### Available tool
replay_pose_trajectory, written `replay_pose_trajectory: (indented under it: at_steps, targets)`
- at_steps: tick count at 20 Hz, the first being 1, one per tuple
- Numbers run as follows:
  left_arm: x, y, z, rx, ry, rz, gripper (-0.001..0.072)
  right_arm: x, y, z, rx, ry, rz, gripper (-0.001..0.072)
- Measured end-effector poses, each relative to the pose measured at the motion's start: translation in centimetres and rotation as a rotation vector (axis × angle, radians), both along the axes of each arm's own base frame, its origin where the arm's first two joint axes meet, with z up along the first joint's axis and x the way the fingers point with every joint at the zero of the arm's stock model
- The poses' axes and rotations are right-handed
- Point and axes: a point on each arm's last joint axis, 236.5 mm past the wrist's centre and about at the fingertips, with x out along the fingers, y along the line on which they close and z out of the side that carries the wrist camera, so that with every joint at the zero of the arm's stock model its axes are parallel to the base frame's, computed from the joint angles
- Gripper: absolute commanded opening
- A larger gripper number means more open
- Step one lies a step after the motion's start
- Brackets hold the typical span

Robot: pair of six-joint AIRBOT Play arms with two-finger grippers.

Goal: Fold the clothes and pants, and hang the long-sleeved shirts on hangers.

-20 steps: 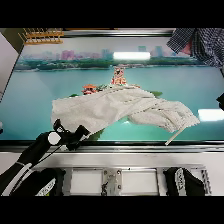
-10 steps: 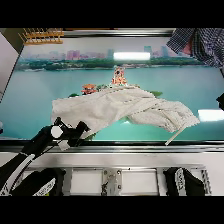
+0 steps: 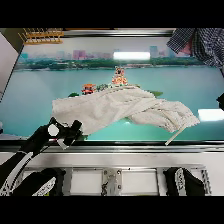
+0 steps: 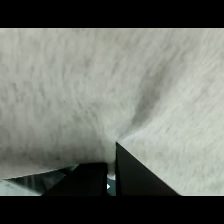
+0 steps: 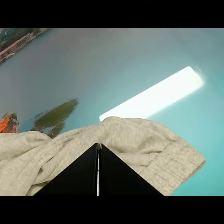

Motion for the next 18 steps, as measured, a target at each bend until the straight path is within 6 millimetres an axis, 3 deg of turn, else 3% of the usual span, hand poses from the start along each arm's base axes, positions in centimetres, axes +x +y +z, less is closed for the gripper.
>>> replay_pose_trajectory:
  at_steps: [3, 5, 8, 11, 12, 13, 14, 18]
  targets:
    - [1.4, 0.1, 1.0, 0.003, -0.048, -0.005, 0.0009, 0.0, 0.0, 0.0, -0.001, 0.000, 0.000, 0.0045]
    - [3.5, 0.4, 3.3, 0.023, -0.142, -0.037, 0.0009, 0.0, -0.1, 0.0, -0.004, 0.003, 0.000, 0.0045]
    - [6.9, 2.0, 8.8, 0.085, -0.326, -0.086, 0.0009, -0.6, -0.3, -1.4, -0.016, 0.066, 0.006, 0.0045]
    - [8.9, 5.5, 15.2, 0.185, -0.501, -0.112, 0.0009, -1.5, -0.7, -4.4, -0.003, 0.180, 0.015, 0.0073]
    - [9.0, 7.1, 17.3, 0.226, -0.549, -0.115, 0.0009, -1.8, -0.7, -5.5, 0.010, 0.216, 0.019, 0.0263]
    - [9.0, 8.8, 19.2, 0.272, -0.589, -0.114, 0.0009, -2.0, -0.6, -6.6, 0.025, 0.249, 0.023, 0.0541]
    - [8.7, 10.4, 20.8, 0.316, -0.620, -0.107, 0.0009, -2.1, -0.6, -7.8, 0.040, 0.283, 0.029, 0.0626]
    - [6.4, 16.5, 24.6, 0.478, -0.663, -0.046, 0.0009, -2.3, -0.8, -11.3, 0.092, 0.385, 0.053, 0.0626]
